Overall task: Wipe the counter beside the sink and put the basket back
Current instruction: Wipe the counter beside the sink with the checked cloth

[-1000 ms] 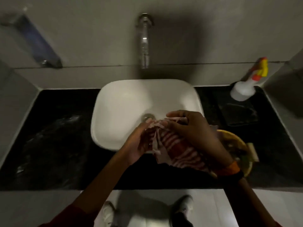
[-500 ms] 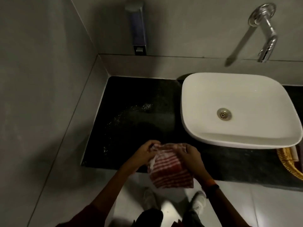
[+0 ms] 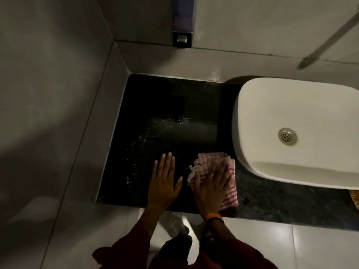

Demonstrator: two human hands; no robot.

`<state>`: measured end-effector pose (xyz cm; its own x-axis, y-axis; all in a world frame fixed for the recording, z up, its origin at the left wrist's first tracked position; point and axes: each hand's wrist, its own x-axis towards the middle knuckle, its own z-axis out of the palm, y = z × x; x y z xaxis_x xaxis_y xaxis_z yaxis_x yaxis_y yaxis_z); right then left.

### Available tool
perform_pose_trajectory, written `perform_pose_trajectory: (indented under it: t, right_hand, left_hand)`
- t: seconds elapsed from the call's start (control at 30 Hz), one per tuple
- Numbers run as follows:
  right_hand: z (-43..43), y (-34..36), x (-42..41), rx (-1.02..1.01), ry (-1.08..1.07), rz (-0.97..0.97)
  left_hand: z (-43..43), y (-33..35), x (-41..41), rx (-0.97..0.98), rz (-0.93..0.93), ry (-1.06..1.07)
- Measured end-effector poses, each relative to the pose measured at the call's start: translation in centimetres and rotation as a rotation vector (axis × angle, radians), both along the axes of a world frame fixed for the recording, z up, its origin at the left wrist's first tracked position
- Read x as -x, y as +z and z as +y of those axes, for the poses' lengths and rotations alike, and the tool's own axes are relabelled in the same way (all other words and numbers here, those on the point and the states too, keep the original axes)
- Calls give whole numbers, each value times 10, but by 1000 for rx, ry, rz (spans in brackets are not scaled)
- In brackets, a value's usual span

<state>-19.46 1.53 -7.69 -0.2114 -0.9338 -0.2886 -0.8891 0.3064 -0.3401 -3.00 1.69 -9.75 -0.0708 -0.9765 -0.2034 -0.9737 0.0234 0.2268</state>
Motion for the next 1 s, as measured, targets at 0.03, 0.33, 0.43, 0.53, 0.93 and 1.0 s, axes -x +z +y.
perform_pose_trajectory:
  t: [0.03,0.33,0.43,0.53,0.93,1.0]
  right_hand:
    - [-12,-4,2,17,34,18]
    - [-112,-20,-1,120,427,94]
    - [-154,-19,-17,129,571,97]
    - [-192,-18,-39,165,758,121]
    - [-215,-8,-82,276,1048,-8]
    - [-179,-2,-65,318,769,-142]
  left_hand:
    - [0,-2,0,-11,-7,1]
    - [-2,-9,-1,-13,-13,6]
    - [-2,-11,1,5,-3,12]
    - [-1,-11,2,30,12,15]
    - [0,-4,0,59,74,20]
    - [2,2,-1,109,202,84]
